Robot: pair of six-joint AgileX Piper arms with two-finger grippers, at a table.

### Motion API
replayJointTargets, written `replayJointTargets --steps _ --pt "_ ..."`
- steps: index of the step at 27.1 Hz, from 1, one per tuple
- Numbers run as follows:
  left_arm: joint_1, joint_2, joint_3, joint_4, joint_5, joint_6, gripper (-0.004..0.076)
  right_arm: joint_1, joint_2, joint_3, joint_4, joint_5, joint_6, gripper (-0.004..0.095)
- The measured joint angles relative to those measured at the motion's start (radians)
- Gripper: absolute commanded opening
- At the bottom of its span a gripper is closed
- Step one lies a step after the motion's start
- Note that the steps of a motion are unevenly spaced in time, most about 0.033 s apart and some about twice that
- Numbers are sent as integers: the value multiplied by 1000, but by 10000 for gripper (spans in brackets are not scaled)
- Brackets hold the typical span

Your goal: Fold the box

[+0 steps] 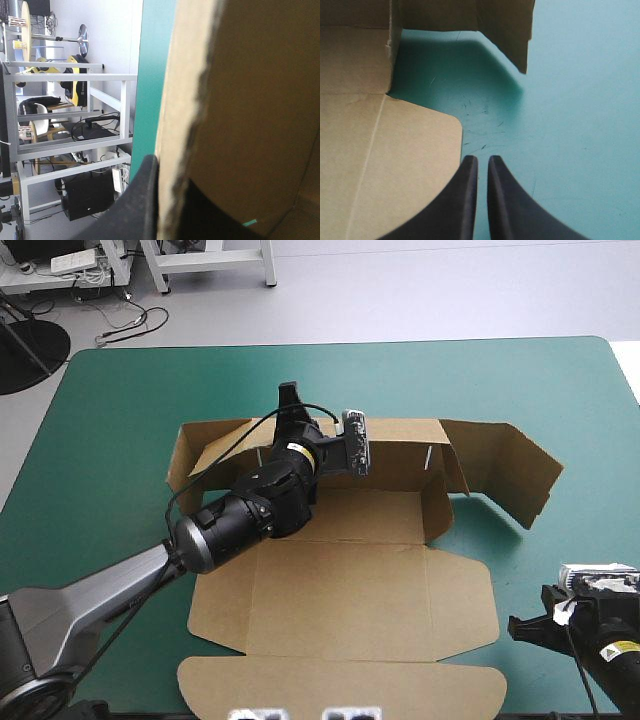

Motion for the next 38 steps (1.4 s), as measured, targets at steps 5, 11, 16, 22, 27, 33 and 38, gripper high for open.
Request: replayJointTargets --steps 5,11,16,22,27,33,38 --pt "-19 0 42 35 16 -111 -10 0 5 -59 0 -7 39 2" --pt "-21 -1 89 70 18 -177 -10 0 93 -192 1 -16 86 -20" --pt "-26 -4 125 119 5 -192 -10 0 256 -333 38 -21 94 -20" --pt "-26 -6 131 126 3 -198 -10 0 463 -522 135 -11 45 -20" --pt "-26 -7 138 128 0 -208 -10 0 661 -731 249 52 -34 -19" --pt "-27 -13 168 152 -14 -219 -10 0 978 -1044 331 200 -49 -19" --pt "-27 -17 174 156 -17 -222 -10 51 1230 -1207 342 255 -55 -19"
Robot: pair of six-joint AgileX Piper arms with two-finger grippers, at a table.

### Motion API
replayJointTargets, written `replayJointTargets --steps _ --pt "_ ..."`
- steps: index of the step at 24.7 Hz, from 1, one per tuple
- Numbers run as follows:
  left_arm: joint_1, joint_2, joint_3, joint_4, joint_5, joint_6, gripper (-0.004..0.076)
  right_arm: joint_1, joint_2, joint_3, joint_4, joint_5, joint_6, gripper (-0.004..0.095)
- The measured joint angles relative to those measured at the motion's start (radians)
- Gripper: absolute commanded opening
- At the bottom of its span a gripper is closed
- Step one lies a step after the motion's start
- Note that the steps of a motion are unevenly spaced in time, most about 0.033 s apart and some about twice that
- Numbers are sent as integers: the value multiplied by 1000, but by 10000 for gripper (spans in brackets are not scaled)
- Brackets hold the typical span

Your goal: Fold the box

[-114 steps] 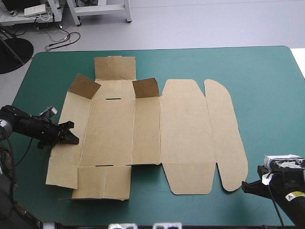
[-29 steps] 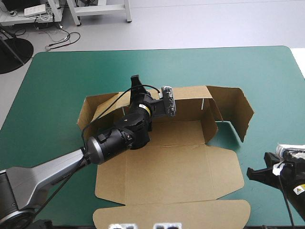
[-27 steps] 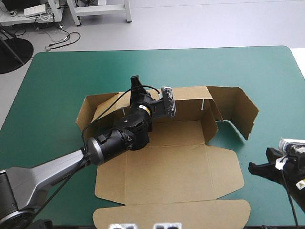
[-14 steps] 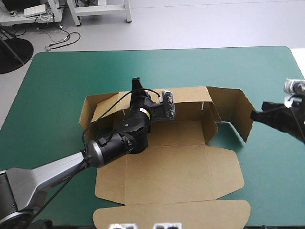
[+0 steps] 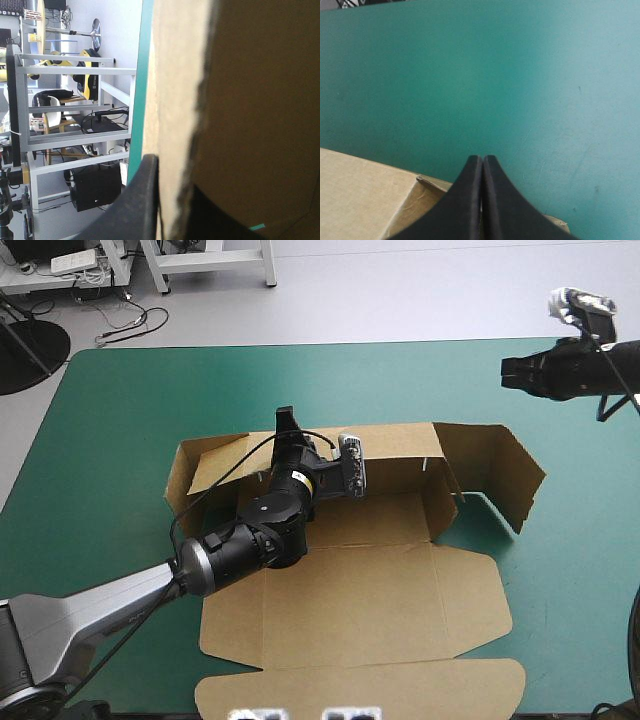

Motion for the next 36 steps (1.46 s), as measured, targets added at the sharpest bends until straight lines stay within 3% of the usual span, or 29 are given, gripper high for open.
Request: replayJointTargets --steps 5,9,17,26,36 --pt "0 0 0 0 4 0 -10 104 139 -1 -93 -38 0 -19" --pt "0 0 0 0 4 0 -10 104 153 -1 -181 54 1 -19" --pt "0 0 0 0 5 0 -10 160 120 48 -194 67 5 -19" --pt "-1 1 0 -1 7 -1 -10 172 11 242 -101 53 -132 -19" --pt "-1 41 -5 23 31 15 -10 172 -127 558 42 -107 -300 -19"
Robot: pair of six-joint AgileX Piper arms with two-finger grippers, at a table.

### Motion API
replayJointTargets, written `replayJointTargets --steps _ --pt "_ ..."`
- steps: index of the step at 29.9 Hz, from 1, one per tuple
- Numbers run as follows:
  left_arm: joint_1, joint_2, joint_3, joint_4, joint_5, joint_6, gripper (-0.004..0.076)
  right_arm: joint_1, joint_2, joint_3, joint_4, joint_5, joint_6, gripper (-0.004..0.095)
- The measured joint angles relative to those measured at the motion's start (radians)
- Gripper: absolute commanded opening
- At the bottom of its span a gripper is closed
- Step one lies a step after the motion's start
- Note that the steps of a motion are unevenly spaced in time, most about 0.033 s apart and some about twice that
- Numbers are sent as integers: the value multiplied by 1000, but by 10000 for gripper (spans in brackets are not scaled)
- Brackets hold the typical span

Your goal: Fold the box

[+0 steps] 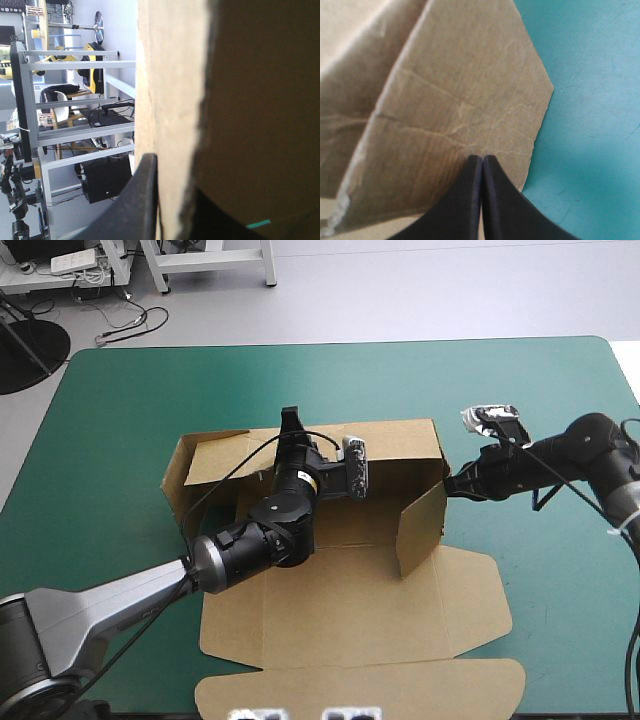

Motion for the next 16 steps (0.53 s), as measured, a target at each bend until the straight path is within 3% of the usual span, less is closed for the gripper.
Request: replayJointTargets --steps 8,16 --pt "0 23 -2 29 13 1 -10 0 -105 175 194 -171 -185 -19" --pt "0 39 -9 33 22 1 -10 0 -129 201 203 -179 -274 -1"
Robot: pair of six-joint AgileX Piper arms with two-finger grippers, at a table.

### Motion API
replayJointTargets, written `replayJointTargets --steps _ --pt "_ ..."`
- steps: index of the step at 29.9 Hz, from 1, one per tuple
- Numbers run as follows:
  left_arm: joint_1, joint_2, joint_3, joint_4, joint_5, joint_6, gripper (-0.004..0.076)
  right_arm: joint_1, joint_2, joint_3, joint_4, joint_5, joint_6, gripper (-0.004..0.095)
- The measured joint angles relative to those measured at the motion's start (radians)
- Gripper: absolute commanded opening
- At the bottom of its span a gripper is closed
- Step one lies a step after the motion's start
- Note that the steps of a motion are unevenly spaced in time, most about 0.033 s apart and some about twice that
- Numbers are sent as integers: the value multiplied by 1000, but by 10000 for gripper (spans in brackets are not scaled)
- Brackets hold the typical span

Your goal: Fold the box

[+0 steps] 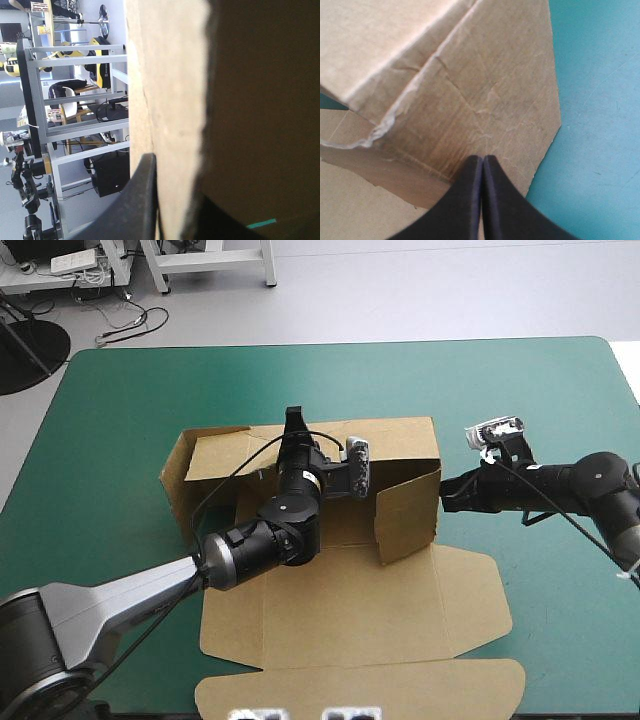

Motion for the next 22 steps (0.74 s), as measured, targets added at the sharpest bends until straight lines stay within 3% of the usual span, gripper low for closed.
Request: replayJointTargets --steps 8,15,22 --pt "0 0 0 -1 2 0 -10 0 -22 0 -48 16 -46 332" --pt "0 0 -1 -1 2 0 -10 -1 -24 0 -55 78 -164 365" --pt "0 0 -1 -1 1 7 -10 0 -15 0 -16 21 -211 365"
